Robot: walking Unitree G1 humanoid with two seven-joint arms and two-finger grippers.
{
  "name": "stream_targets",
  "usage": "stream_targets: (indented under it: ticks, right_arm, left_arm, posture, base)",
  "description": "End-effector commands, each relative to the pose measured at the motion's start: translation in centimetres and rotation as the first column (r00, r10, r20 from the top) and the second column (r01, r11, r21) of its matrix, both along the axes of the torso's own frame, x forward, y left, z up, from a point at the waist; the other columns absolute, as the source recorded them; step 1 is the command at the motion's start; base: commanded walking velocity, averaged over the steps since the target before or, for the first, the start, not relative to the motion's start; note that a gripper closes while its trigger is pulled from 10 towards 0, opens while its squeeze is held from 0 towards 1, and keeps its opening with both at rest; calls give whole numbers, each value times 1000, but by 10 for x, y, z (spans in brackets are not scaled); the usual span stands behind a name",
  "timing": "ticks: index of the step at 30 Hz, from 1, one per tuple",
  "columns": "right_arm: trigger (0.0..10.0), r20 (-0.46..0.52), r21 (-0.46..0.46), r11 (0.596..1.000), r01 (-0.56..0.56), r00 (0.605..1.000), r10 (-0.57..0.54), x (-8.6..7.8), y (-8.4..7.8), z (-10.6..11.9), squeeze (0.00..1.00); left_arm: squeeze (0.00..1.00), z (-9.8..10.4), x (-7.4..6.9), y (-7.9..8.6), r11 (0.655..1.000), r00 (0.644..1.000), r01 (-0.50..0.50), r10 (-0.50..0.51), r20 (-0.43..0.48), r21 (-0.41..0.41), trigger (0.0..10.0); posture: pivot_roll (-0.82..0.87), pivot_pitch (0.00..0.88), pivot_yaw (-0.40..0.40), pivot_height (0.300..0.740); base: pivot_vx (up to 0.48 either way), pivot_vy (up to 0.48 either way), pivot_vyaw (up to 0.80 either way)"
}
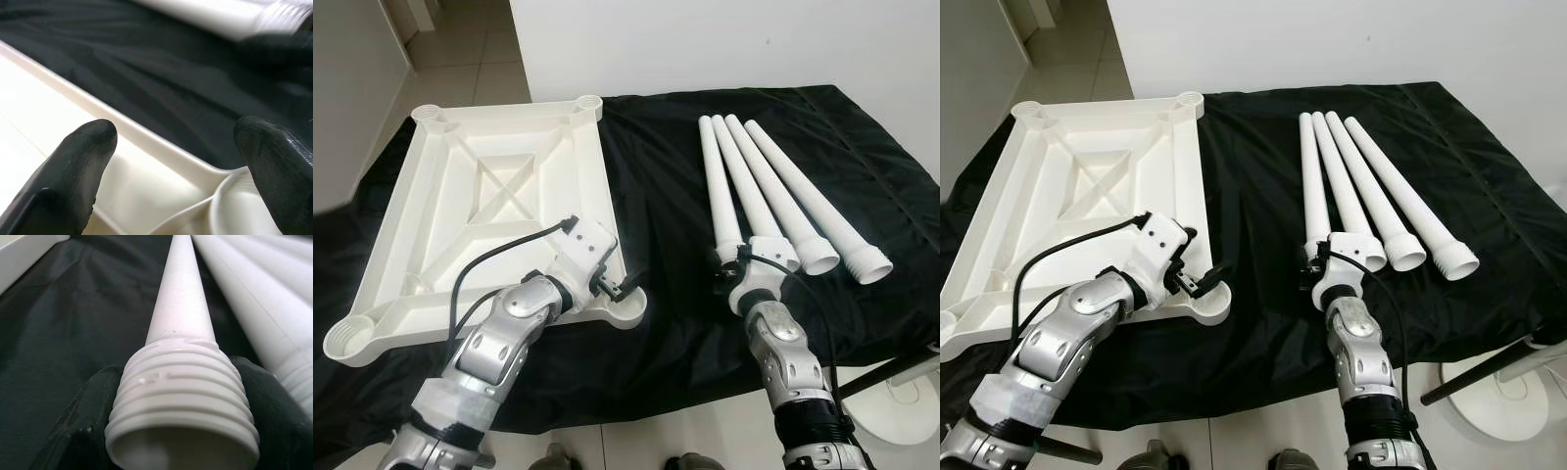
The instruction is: Building children table
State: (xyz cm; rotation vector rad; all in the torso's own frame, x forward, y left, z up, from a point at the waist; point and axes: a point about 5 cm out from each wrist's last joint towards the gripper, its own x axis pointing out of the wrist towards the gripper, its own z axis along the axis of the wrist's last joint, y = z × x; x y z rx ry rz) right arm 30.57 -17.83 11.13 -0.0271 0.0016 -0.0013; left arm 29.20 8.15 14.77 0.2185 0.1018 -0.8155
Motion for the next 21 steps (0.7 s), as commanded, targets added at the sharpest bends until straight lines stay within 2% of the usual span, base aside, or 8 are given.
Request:
stream_targets:
  ticks: [1, 3, 6, 8, 14, 17, 19, 21]
  right_arm:
    - [10000, 93, -10, 1000, 11, 996, -10, -2, -3, 13, 0]
    - [10000, 103, 0, 1000, 11, 995, -11, -2, -4, 15, 0]
    - [10000, 205, 43, 999, -9, 979, 0, -5, -6, 30, 0]
    - [10000, 205, 43, 999, -9, 979, 0, -5, -6, 30, 0]
    - [10000, 334, 12, 996, -87, 939, 78, -9, 3, 46, 0]
    - [10000, 372, -23, 991, -130, 919, 129, -10, 10, 51, 0]
    - [10000, 396, -95, 976, -196, 892, 217, -11, 22, 54, 0]
    - [10000, 401, -116, 970, -215, 883, 244, -12, 26, 54, 0]
  left_arm:
    - [0, 2, 3, -3, 999, 999, 28, -29, -36, -34, 10000]
    - [0, 4, 3, -3, 999, 999, 25, -27, -45, -48, 10000]
    - [0, 15, 9, -5, 991, 996, 6, -17, -85, -137, 10000]
    - [0, 15, 9, -5, 991, 996, 6, -17, -85, -137, 10000]
    - [0, 33, 23, -7, 973, 993, 5, -32, -111, -231, 10000]
    - [0, 41, 27, -10, 954, 988, 13, -59, -144, -300, 10000]
    - [0, 56, 29, -16, 912, 968, 73, -162, -192, -404, 10000]
    - [0, 61, 29, -18, 895, 957, 93, -200, -208, -436, 10000]
  posture:
    - [-75, 27, 38, 740]
    - [-75, 27, 38, 740]
    - [-86, 26, 45, 740]
    - [-86, 26, 45, 740]
    - [-92, 32, 55, 740]
    - [-93, 34, 58, 740]
    - [-91, 40, 66, 740]
    - [-91, 40, 66, 740]
  base:
    - [0, 0, 0]
    - [0, 0, 0]
    - [0, 0, 0]
    - [0, 0, 0]
    - [0, 0, 0]
    - [0, 0, 0]
    - [0, 0, 0]
    - [0, 0, 0]
